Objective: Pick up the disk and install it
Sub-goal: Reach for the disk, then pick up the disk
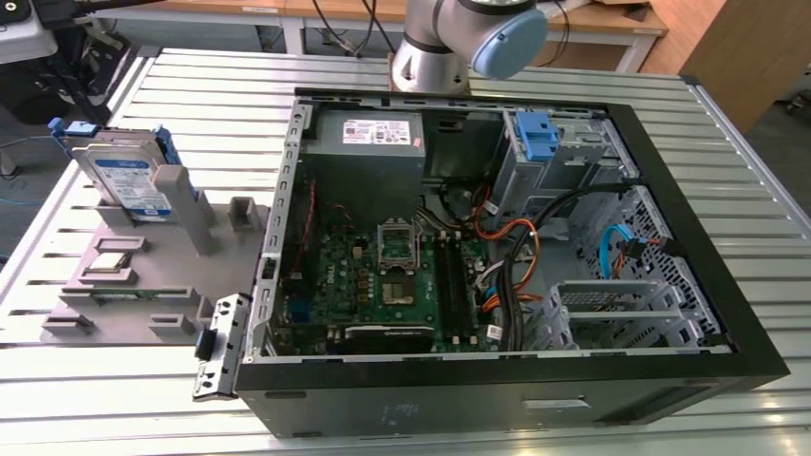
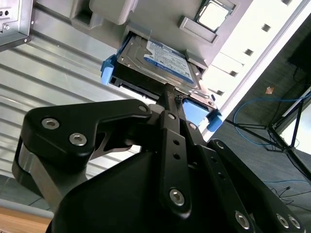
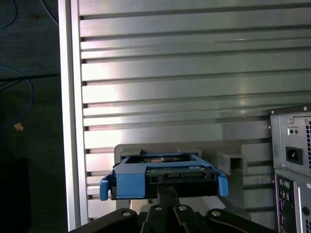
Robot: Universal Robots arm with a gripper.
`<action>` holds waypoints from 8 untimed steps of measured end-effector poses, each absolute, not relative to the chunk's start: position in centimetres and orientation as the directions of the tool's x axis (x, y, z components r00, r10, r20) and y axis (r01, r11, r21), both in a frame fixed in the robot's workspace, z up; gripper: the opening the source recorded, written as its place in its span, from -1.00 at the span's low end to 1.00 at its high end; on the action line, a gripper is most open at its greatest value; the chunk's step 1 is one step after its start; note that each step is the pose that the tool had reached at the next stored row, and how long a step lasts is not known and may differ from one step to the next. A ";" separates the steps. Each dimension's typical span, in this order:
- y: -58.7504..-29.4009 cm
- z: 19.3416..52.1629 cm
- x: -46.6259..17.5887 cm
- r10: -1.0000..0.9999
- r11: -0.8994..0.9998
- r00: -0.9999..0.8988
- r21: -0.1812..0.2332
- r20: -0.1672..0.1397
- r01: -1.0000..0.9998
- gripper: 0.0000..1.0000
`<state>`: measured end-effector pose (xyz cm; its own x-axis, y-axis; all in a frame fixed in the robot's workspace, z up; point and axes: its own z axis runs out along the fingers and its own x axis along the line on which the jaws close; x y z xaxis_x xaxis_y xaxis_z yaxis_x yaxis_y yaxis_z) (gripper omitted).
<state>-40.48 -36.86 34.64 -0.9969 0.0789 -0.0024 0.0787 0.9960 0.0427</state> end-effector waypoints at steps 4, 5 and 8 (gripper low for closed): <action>-36.9 34.6 -40.5 0.079 0.996 -0.997 0.043 -0.003 0.079 -0.80; -36.8 34.6 -40.6 0.079 0.996 -0.997 0.043 -0.002 0.079 -0.80; -36.8 34.6 -40.7 0.079 0.996 -0.997 0.043 -0.002 0.079 -0.80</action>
<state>-40.69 -36.85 34.62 -0.9969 0.0788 -0.0024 0.0786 0.9960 0.0428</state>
